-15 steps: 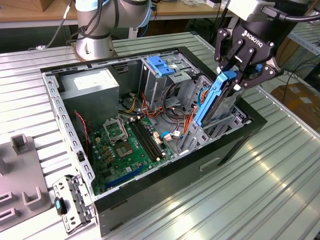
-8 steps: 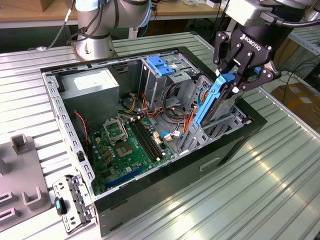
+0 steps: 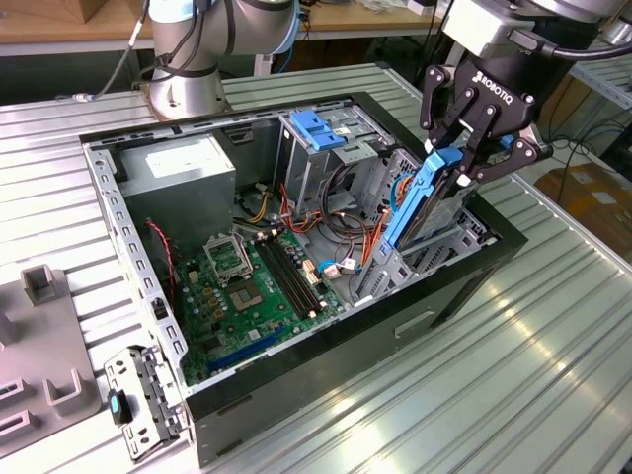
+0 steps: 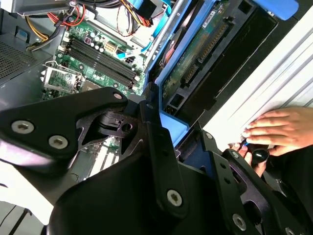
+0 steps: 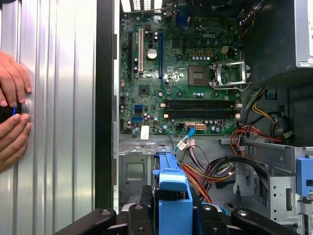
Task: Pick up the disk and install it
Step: 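Insert the disk into the insertion slot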
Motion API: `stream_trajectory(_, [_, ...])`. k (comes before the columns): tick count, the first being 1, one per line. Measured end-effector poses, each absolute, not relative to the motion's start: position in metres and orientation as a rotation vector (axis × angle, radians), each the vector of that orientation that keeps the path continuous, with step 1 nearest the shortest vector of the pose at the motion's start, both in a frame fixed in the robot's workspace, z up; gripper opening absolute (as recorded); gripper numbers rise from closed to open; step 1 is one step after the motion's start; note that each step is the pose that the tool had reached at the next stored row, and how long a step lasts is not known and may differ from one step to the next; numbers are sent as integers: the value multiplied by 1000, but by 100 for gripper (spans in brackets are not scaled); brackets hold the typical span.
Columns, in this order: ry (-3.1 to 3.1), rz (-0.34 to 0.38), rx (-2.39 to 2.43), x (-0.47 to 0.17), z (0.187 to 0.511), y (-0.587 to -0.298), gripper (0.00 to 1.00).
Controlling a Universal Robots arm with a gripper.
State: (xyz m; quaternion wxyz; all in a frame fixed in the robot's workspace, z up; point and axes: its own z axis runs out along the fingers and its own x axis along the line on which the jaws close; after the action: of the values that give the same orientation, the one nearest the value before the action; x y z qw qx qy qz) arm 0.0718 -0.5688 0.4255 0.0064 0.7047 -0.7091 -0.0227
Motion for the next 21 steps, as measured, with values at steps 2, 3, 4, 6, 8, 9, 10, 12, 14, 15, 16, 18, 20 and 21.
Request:
stream_trajectory(2, [-2219,-71,2205,72,425,-569,37])
stream_trajectory(3, [-2219,-71,2205,72,425,-569,37])
stream_trajectory(4, [-2219,-71,2205,72,425,-569,37])
stream_trajectory(6, [-2219,-72,2205,72,425,-569,37])
stream_trajectory(8, [-2219,-72,2205,72,424,-569,37])
stream_trajectory(9, [-2219,-72,2205,72,423,-569,37])
stream_trajectory(10, [-2219,-72,2205,72,422,-569,37])
stream_trajectory(12, [-2219,-72,2205,72,418,-569,37])
stream_trajectory(14, [-2219,-72,2205,72,416,-569,37])
stream_trajectory(15, [-2219,-72,2205,72,414,-569,37])
stream_trajectory(16, [-2219,-72,2205,72,413,-569,37])
stream_trajectory(18, [-2219,-72,2205,72,410,-569,37])
stream_trajectory(20, [-2219,-72,2205,72,406,-569,37])
stream_trajectory(21, [-2219,-72,2205,72,404,-569,37])
